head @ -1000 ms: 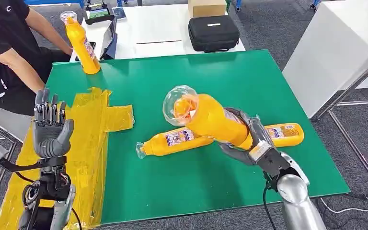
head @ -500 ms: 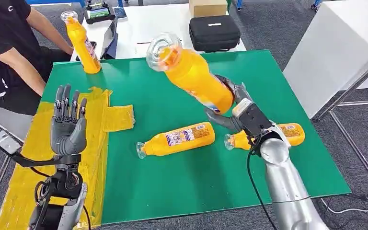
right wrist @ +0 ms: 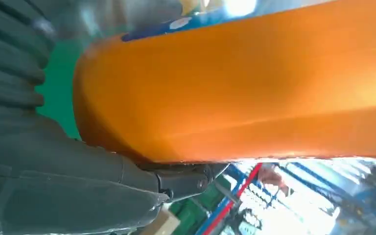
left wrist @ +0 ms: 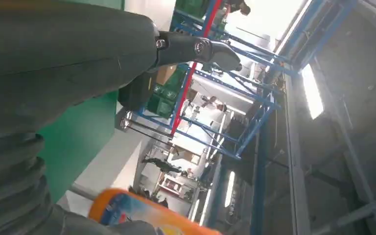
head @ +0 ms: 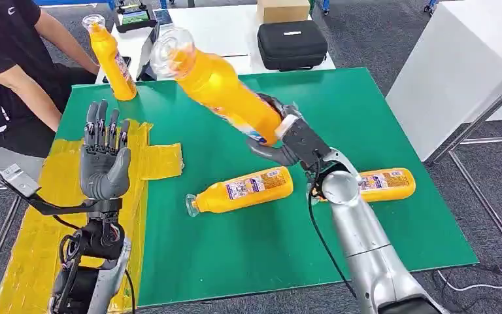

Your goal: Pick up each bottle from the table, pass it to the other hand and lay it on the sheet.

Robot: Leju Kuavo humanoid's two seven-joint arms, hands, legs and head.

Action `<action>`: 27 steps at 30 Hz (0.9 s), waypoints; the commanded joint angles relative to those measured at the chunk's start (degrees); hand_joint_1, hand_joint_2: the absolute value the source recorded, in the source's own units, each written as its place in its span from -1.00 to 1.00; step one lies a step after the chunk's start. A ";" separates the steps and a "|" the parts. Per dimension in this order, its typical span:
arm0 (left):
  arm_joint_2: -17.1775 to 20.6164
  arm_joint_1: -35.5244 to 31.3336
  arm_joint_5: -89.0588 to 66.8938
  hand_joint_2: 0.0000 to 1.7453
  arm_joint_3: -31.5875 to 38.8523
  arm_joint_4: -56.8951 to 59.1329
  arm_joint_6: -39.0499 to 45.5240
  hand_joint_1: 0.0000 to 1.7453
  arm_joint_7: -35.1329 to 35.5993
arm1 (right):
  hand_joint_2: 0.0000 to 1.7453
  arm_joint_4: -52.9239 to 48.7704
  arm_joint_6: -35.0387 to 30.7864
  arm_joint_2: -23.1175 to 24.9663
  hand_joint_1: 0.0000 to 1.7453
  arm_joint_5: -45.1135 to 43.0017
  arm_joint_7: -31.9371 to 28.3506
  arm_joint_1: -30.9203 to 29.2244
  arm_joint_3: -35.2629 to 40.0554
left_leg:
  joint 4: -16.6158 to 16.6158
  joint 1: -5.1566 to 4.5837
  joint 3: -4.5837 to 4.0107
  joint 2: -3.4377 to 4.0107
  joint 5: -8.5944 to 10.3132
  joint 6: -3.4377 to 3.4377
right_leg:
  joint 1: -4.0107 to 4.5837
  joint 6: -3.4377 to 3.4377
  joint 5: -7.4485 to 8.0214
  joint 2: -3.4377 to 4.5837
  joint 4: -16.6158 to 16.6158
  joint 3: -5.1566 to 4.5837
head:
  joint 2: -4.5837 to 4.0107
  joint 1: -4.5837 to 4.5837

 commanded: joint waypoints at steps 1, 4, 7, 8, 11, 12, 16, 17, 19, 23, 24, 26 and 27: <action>-1.50 -4.80 -1.20 1.00 -2.51 5.04 1.65 -1.00 -0.02 | 1.00 15.87 -0.82 6.71 1.00 1.16 1.67 -8.30 6.96 | 0.01 -0.02 0.09 0.19 -0.03 -0.06 | 0.00 -0.01 -0.01 0.08 0.03 0.04 | 0.00 0.00; -1.51 -4.70 -1.64 1.00 -2.96 4.64 1.88 -1.00 -0.05 | 1.00 17.71 -0.94 7.31 1.00 1.49 2.02 -8.97 7.83 | 0.04 -0.02 0.19 0.28 -0.08 -0.09 | 0.00 -0.02 -0.05 0.12 0.05 0.13 | 0.00 -0.02; -1.59 -4.64 -1.76 1.00 -3.14 4.44 2.02 -1.00 -0.07 | 1.00 18.63 -1.51 7.64 1.00 1.58 2.01 -9.21 8.12 | 0.01 -0.02 0.09 0.18 -0.03 -0.06 | 0.00 -0.01 -0.01 0.08 0.03 0.05 | 0.00 -0.02; -1.57 -4.57 -1.80 1.00 -3.28 4.40 2.11 -1.00 -0.09 | 1.00 19.25 -1.86 7.62 1.00 1.46 1.71 -9.38 8.27 | 0.03 -0.01 0.17 0.26 -0.07 -0.08 | 0.01 -0.01 -0.04 0.11 0.04 0.12 | 0.00 0.00; -1.00 -5.40 -1.83 1.00 -4.74 5.14 2.63 -1.00 -0.35 | 1.00 24.70 -1.35 9.37 1.00 1.39 1.60 -11.84 9.89 | 0.03 -0.01 0.20 0.17 -0.06 -0.09 | 0.00 0.00 -0.07 0.01 0.03 0.17 | 0.00 -0.02; -0.96 -5.86 -1.63 1.00 -5.10 5.80 2.87 -1.00 -0.47 | 1.00 26.66 -1.46 10.12 1.00 1.66 1.78 -12.96 10.54 | 0.02 -0.01 0.12 0.16 -0.03 -0.08 | -0.01 0.00 -0.04 0.03 0.03 0.09 | 0.00 0.00; -1.16 -6.10 -1.26 1.00 -5.53 6.34 3.15 -1.00 -0.61 | 1.00 28.44 -1.83 11.13 1.00 1.97 1.97 -13.87 11.05 | 0.05 -0.02 0.15 0.15 -0.04 -0.13 | 0.00 -0.03 -0.08 -0.02 0.08 0.13 | 0.00 0.00; -1.16 -6.10 -1.26 1.00 -5.53 6.34 3.15 -1.00 -0.61 | 1.00 28.44 -1.83 11.13 1.00 1.97 1.97 -13.87 11.05 | 0.00 -0.01 0.10 0.06 0.00 -0.10 | 0.00 -0.02 -0.06 -0.06 0.03 0.09 | 0.00 -0.02; -1.15 -6.06 -1.25 1.00 -5.53 6.37 3.15 -1.00 -0.62 | 1.00 28.51 -1.83 11.03 1.00 1.97 1.97 -13.86 11.04 | 0.02 0.01 0.13 0.06 -0.02 -0.11 | 0.02 -0.02 -0.07 -0.09 0.03 0.13 | 0.00 0.00; -1.15 -6.06 -1.25 1.00 -5.53 6.37 3.15 -1.00 -0.62 | 1.00 28.51 -1.83 11.03 1.00 1.97 1.97 -13.86 11.04 | 0.01 -0.01 0.11 0.07 -0.01 -0.09 | 0.00 -0.01 -0.07 -0.07 0.03 0.10 | 0.00 0.00; -1.15 -6.06 -1.25 1.00 -5.53 6.37 3.15 -1.00 -0.62 | 1.00 28.51 -1.83 11.03 1.00 1.97 1.97 -13.86 11.04 | 0.02 -0.01 0.13 0.07 -0.02 -0.09 | 0.00 -0.01 -0.08 -0.07 0.03 0.12 | 0.00 0.00; -1.11 -6.20 -0.98 1.00 -5.65 6.58 3.16 -1.00 -0.67 | 1.00 28.98 -1.89 11.13 1.00 2.18 2.06 -14.13 11.27 | 0.03 -0.01 0.16 0.08 -0.04 -0.11 | 0.01 -0.01 -0.10 -0.09 0.05 0.16 | 0.00 0.00; -1.45 -6.35 -0.87 1.00 -6.10 6.89 3.18 -1.00 -0.69 | 1.00 29.56 -1.95 11.62 1.00 2.64 2.29 -14.45 11.85 | 0.02 0.01 0.10 0.05 -0.01 -0.09 | 0.02 -0.01 -0.07 -0.09 0.02 0.10 | 0.00 0.00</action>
